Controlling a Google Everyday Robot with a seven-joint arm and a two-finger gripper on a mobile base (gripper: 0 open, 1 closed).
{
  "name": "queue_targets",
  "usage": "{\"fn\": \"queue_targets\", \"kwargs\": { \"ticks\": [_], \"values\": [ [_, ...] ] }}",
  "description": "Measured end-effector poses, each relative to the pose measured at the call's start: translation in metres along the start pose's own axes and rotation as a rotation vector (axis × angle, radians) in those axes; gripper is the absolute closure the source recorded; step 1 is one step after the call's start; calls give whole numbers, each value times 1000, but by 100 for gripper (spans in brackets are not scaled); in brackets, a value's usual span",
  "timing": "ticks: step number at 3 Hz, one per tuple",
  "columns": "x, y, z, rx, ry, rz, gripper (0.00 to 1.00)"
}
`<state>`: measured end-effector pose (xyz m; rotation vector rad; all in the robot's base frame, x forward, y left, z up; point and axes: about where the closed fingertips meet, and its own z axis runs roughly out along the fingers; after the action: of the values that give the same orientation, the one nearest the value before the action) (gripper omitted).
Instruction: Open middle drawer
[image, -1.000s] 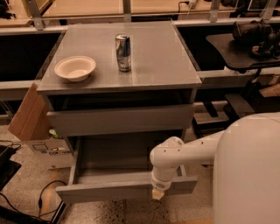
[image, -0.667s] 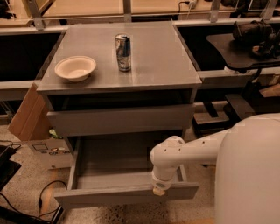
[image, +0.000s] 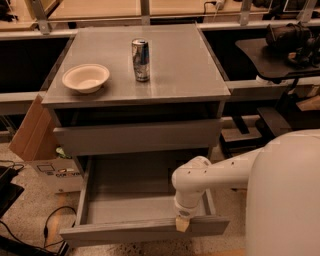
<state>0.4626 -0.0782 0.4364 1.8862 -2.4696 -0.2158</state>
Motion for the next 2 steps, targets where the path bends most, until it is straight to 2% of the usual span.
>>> {"fn": "queue_targets", "kwargs": {
  "ticks": [1, 2],
  "values": [
    [1, 1, 1, -2, 1, 0, 40],
    [1, 2, 3, -7, 1, -2, 9]
  ]
}}
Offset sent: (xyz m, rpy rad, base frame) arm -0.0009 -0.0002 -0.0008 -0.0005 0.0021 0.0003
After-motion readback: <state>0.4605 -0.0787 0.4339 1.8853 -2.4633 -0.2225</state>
